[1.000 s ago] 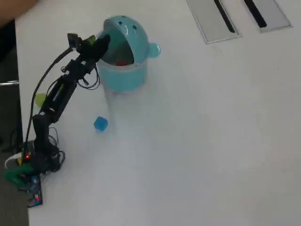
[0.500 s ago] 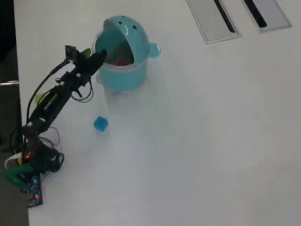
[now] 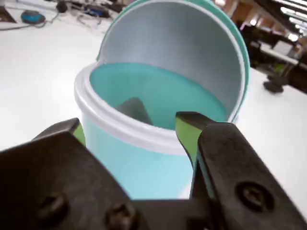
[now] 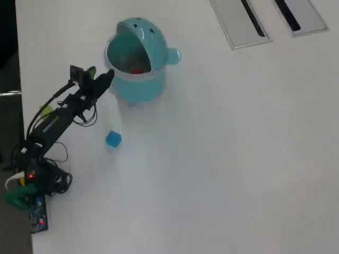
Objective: Grasp RGB lego blocks and put them in the bin one by one.
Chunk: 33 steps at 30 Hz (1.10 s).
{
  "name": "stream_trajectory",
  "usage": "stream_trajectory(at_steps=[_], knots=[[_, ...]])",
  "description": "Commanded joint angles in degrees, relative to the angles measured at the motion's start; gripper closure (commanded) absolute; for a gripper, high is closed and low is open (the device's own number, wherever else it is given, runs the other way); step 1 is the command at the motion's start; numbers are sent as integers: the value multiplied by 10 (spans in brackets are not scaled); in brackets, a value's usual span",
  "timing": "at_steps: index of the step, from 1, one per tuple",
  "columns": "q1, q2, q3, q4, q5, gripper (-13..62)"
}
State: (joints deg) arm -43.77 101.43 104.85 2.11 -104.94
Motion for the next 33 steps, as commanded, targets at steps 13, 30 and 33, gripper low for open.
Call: stream_trajectory(at_steps=[13,30,33], knots=[[-39,98,81,-31,51,140],[-153,209,304,-147,52,150],[-187,239,335,-146,54,153]])
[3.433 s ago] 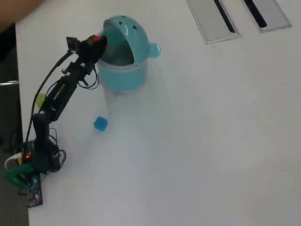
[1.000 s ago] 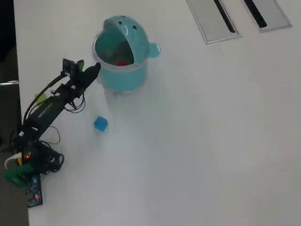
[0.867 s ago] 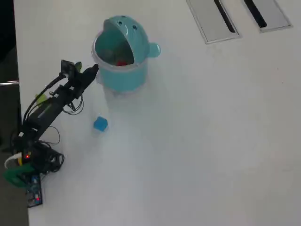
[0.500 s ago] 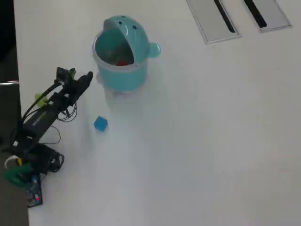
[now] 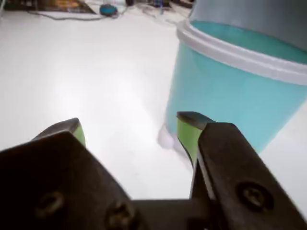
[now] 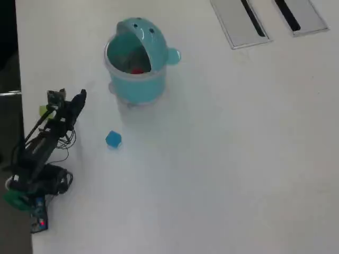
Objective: Grasp RGB lego blocks and put them in the bin one by one.
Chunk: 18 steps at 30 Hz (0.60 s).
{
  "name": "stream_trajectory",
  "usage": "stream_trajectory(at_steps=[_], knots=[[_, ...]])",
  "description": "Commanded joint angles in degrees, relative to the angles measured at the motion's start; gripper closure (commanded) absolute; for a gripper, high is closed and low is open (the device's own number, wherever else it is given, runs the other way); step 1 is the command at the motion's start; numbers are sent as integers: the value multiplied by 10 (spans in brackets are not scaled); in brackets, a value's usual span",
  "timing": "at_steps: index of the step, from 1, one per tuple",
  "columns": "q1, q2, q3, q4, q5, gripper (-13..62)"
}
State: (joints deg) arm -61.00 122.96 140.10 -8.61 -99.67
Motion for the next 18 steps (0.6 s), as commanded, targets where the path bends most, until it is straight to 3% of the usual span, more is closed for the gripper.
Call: stream_trajectory(at_steps=[1,18], knots=[[-28,33,-7,-36,1,155],[-301,89,70,5,3,165]])
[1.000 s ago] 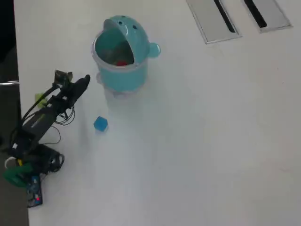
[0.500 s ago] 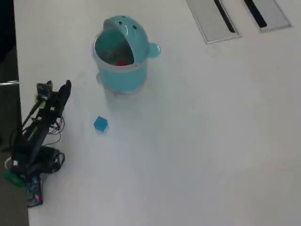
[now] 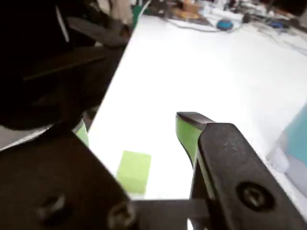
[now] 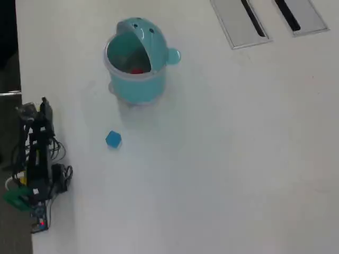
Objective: Grasp RGB lego blocks and put them in the bin one by one.
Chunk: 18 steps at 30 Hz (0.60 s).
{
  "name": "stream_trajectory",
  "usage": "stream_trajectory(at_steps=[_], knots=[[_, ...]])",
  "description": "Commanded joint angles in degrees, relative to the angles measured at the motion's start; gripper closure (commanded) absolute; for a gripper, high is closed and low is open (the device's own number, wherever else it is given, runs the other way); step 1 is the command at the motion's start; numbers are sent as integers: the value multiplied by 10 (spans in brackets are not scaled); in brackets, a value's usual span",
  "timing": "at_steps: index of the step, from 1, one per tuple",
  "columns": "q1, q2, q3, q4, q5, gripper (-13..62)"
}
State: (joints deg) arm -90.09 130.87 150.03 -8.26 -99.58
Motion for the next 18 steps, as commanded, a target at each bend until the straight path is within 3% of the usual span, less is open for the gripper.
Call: stream_trajectory(at_steps=[1,18], knots=[[-16,7,-27,5,2,166],[9,-106,-36,4,-36,173]])
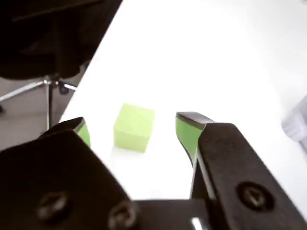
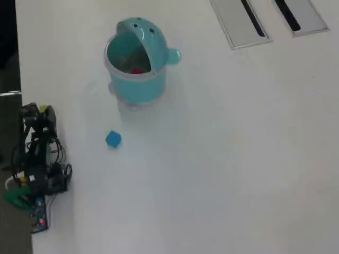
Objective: Grasp RGB lego blocks and put them in the bin one by one.
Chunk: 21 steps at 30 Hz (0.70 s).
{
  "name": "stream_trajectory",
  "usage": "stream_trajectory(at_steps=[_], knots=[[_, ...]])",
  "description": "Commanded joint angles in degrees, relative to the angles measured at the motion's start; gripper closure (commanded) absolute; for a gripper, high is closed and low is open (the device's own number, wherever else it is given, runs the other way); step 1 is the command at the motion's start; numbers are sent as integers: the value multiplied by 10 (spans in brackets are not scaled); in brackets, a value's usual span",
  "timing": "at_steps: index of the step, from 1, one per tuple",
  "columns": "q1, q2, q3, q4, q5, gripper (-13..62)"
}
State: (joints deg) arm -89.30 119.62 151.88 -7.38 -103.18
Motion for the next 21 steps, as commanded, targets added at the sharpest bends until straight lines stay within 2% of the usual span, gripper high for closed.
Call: stream_trajectory(at_steps=[1,9,21], knots=[[-2,-7,-57,-4,0,173],[-9,-101,-102,-5,0,173],[-3,-181,-133,-8,0,173]])
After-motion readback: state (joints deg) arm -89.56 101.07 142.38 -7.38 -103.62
